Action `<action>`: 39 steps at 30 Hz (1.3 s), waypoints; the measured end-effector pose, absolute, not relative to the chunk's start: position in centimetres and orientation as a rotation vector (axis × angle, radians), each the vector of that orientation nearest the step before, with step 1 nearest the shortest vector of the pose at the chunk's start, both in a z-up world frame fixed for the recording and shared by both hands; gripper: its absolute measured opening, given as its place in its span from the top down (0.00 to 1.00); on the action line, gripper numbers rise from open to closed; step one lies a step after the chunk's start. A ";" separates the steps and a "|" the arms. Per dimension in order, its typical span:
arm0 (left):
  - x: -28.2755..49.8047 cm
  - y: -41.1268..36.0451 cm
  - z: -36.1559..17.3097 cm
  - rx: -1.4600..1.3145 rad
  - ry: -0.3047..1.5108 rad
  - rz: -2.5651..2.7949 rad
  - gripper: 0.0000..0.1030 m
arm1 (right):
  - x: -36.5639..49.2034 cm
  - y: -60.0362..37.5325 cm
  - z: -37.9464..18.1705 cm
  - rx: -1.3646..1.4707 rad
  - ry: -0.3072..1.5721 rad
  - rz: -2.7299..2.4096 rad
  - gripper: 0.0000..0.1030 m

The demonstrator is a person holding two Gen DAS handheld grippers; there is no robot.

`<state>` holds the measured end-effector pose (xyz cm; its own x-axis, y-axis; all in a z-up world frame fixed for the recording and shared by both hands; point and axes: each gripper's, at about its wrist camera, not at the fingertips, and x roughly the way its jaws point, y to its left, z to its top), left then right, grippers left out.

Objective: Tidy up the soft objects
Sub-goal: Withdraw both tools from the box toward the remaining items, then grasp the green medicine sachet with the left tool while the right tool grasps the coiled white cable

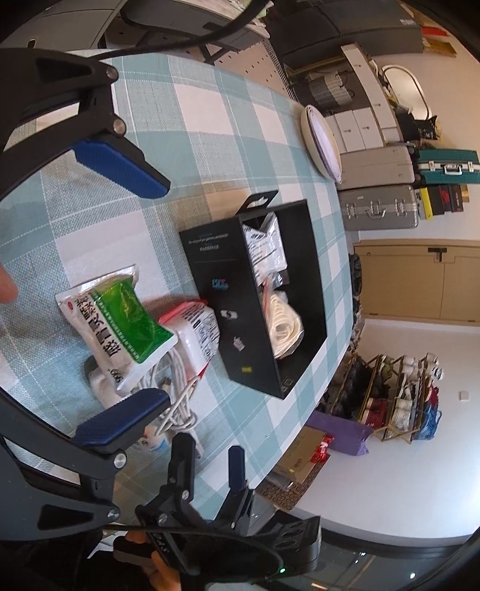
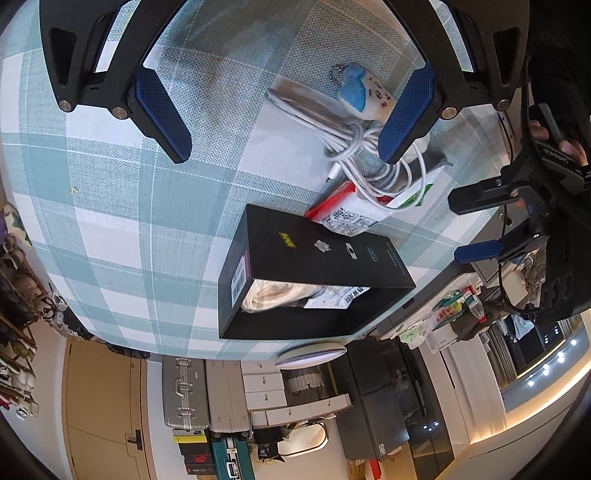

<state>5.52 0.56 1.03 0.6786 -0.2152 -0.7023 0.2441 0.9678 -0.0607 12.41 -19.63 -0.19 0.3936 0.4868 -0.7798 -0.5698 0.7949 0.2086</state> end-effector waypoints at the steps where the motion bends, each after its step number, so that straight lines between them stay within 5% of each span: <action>1: 5.5 0.4 1.0 0.043 0.786 -0.265 0.00 | 12.4 -19.6 -0.3 -0.096 0.959 0.673 0.00; 39: 7.1 -0.3 -2.9 0.032 0.941 -0.246 0.00 | 13.4 -19.8 -2.6 -0.094 1.033 0.613 0.00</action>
<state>7.13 -0.27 -2.88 0.5634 -0.1951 -0.8028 0.2232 0.9715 -0.0795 13.44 -19.82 -2.61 0.3615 0.4316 -0.8264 -0.5179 0.8300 0.2069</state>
